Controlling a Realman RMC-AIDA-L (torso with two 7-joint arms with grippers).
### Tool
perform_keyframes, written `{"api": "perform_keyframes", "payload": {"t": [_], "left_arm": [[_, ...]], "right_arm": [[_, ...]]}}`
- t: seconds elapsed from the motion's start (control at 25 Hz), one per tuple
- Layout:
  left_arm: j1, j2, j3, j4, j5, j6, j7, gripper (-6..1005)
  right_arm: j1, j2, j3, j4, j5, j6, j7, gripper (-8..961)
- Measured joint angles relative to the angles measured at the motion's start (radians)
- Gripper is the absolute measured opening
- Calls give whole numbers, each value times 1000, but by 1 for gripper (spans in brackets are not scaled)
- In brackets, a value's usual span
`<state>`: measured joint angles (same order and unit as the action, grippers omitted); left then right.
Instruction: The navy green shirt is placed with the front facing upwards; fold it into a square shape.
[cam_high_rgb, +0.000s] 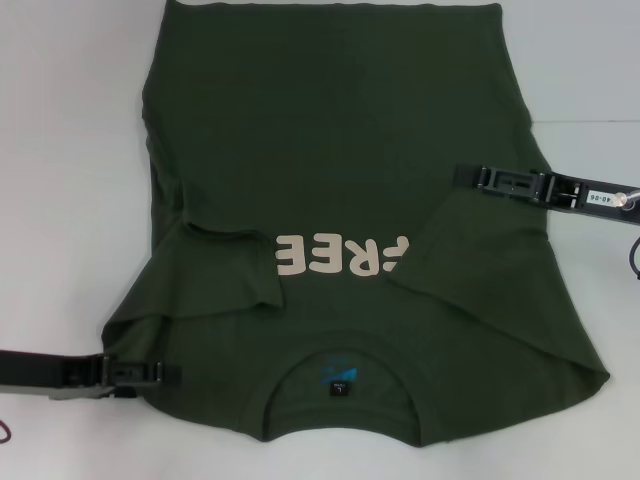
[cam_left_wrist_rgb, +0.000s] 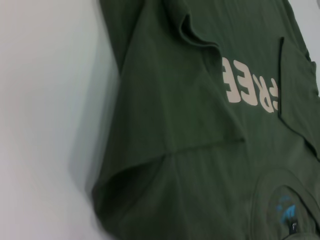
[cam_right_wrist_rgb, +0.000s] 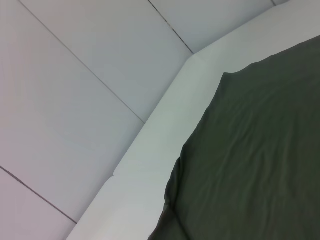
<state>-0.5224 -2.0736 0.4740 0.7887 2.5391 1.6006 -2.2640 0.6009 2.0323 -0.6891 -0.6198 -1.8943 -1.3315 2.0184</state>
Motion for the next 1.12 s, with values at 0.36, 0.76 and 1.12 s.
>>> {"api": "perform_keyframes", "payload": {"t": [0.36,0.76,1.12], "left_arm": [[-26,4,14,-28,-1,-59,9,936],[-27,2,4,-25,-9,-66,12,935],[-26,1,5,-21,-47,-109,25,935]], "right_arm": [[-6,0,4,0,0,0,-2,939],[-10,0,13,1,0,0,-1,939],[-16,-2,15,2,0,1,-6,939]]}}
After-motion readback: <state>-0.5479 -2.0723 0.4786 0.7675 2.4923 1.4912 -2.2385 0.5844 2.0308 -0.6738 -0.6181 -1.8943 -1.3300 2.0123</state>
